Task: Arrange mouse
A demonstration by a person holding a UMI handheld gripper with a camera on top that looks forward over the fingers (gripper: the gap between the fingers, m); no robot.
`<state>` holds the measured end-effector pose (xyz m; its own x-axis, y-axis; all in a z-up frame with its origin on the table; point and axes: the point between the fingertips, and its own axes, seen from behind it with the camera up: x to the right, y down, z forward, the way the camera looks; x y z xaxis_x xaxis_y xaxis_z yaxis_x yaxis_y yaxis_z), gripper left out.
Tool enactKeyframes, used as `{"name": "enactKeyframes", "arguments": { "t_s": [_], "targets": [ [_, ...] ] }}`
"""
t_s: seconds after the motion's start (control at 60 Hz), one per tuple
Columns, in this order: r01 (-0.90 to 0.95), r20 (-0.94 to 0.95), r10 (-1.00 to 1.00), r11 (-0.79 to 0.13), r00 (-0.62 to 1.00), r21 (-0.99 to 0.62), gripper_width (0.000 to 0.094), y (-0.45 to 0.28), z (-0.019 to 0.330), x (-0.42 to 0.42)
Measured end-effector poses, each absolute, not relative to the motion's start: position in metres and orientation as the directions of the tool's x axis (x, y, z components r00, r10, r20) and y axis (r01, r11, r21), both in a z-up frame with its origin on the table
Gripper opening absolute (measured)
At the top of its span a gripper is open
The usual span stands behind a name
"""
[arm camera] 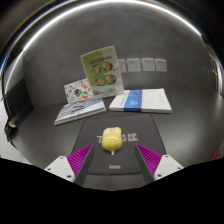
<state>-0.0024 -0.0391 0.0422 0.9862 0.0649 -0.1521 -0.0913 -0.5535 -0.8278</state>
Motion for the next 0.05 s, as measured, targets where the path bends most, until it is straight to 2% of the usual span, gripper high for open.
{"name": "enactKeyframes", "arguments": {
  "t_s": [0.05],
  "targets": [
    [-0.108,-0.152,0.036,-0.546,0.988,-0.831,0.0843,-0.060,0.046,0.010]
  ]
}}
